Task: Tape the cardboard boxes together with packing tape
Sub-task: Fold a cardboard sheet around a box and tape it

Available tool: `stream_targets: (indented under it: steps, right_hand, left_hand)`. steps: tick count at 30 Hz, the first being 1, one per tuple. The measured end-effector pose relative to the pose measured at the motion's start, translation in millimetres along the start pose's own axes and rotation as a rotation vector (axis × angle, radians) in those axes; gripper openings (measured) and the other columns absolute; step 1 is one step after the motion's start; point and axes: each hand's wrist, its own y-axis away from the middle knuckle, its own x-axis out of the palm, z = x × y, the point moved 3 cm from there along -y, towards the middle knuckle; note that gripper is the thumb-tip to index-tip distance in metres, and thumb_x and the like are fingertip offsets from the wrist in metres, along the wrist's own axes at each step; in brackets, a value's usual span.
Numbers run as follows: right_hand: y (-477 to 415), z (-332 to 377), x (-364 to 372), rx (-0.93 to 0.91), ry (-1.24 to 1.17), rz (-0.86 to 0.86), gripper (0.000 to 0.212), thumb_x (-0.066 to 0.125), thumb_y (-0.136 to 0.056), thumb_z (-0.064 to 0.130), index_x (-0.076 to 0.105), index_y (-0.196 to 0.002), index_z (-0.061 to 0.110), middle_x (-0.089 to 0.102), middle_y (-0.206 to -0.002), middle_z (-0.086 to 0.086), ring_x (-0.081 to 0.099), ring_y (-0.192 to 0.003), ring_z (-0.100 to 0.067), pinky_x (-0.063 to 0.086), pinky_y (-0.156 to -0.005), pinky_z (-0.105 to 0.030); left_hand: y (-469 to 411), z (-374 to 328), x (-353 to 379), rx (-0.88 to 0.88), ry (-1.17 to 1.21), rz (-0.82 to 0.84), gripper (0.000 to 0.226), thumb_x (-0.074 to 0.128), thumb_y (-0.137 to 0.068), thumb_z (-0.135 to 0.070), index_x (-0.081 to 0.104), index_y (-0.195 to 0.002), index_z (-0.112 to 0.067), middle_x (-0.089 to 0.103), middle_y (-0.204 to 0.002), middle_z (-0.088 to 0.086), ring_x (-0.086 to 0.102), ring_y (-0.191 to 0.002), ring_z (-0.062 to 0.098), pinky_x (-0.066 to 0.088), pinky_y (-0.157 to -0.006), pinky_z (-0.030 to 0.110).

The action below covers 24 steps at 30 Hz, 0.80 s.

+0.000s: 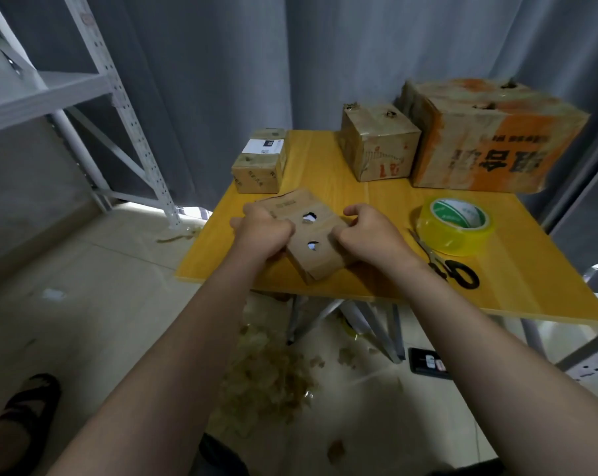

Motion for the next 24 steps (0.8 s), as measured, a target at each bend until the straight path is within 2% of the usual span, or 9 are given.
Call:
stream_targets:
  steps: [3,5,8,10,13,15,17,21,24]
  right_hand:
    - [-4.9,-3.3,-3.2,0.040,-0.005,0.021,0.063,0.060,-0.087,0.049,0.056,-0.137,0.010,0.062,-0.124,-0.009,0.058,-0.108,-0.027,0.051,-0.088,-0.040]
    - [-3.1,-2.8,-4.6,0.063,-0.071,0.043,0.060,0.063,-0.090,0.053,0.056,-0.136,0.015,0.058,-0.126,-0.007,0.056,-0.104,-0.022,0.045,-0.080,-0.034]
    - [0.2,-0.7,-10.7,0.017,-0.283,0.024,0.032,0.069,-0.090,0.056,0.059,-0.108,0.032,0.066,-0.107,0.007,0.060,-0.083,-0.003,0.044,-0.062,-0.022]
    - [5.6,1.7,-20.2,0.001,-0.428,-0.029,0.041,0.077,-0.085,0.054,0.053,-0.110,0.033,0.062,-0.098,0.016,0.061,-0.084,-0.001,0.047,-0.062,-0.021]
    - [10.5,2.4,-33.7,-0.043,-0.570,-0.128,0.064,0.091,-0.076,0.040,0.047,-0.121,0.027,0.065,-0.100,0.013,0.066,-0.090,-0.004,0.052,-0.070,-0.024]
    - [12.2,3.5,-38.8,-0.086,-0.585,-0.125,0.072,0.094,-0.072,0.034,0.043,-0.123,0.027,0.065,-0.105,0.013,0.065,-0.094,-0.003,0.051,-0.073,-0.022]
    - [12.4,4.9,-39.1,-0.134,-0.550,-0.091,0.079,0.095,-0.071,0.032,0.038,-0.126,0.028,0.062,-0.110,0.014,0.061,-0.096,0.003,0.048,-0.072,-0.014]
    - [12.5,6.9,-37.1,-0.187,-0.505,-0.135,0.080,0.094,-0.072,0.028,0.035,-0.126,0.026,0.059,-0.107,0.018,0.058,-0.088,0.010,0.041,-0.059,0.001]
    - [10.9,7.7,-35.5,-0.188,-0.559,-0.140,0.074,0.094,-0.073,0.025,0.042,-0.125,0.022,0.066,-0.102,0.016,0.065,-0.077,0.016,0.043,-0.057,-0.001]
  left_hand:
    - [-0.2,1.5,7.9,-0.050,0.259,0.076,0.016,0.069,-0.096,-0.011,0.060,-0.109,-0.016,0.066,-0.118,0.012,0.068,-0.098,0.028,0.064,-0.059,0.032]
    - [1.8,0.6,11.7,-0.058,0.379,0.115,0.011,0.067,-0.099,-0.011,0.064,-0.109,-0.015,0.071,-0.107,0.009,0.070,-0.092,0.023,0.061,-0.055,0.028]
    - [8.4,-9.5,17.2,0.046,0.494,0.165,0.022,0.064,-0.101,-0.011,0.069,-0.122,-0.008,0.077,-0.097,0.008,0.073,-0.082,0.023,0.056,-0.060,0.029]
    - [12.3,-18.2,17.8,0.174,0.555,0.185,0.027,0.063,-0.101,-0.009,0.067,-0.127,-0.010,0.079,-0.097,0.006,0.071,-0.077,0.024,0.051,-0.054,0.030]
    - [18.0,-28.6,19.2,0.333,0.565,0.223,0.033,0.062,-0.102,-0.008,0.061,-0.135,-0.010,0.078,-0.113,0.008,0.057,-0.080,0.031,0.038,-0.046,0.028]
    - [21.8,-30.7,21.5,0.373,0.582,0.223,0.036,0.062,-0.102,-0.008,0.059,-0.138,-0.007,0.076,-0.117,0.011,0.062,-0.072,0.023,0.039,-0.042,0.023]
    - [26.2,-30.5,21.1,0.393,0.604,0.201,0.037,0.062,-0.102,-0.007,0.059,-0.139,-0.006,0.075,-0.120,0.014,0.066,-0.066,0.013,0.042,-0.041,0.020]
    - [29.0,-29.3,17.6,0.421,0.625,0.190,0.037,0.063,-0.102,-0.008,0.059,-0.138,-0.007,0.074,-0.120,0.014,0.069,-0.068,0.011,0.044,-0.043,0.020]
    - [30.6,-28.6,15.7,0.457,0.605,0.175,0.036,0.062,-0.102,-0.008,0.060,-0.138,-0.009,0.075,-0.120,0.012,0.070,-0.071,0.013,0.045,-0.044,0.020]
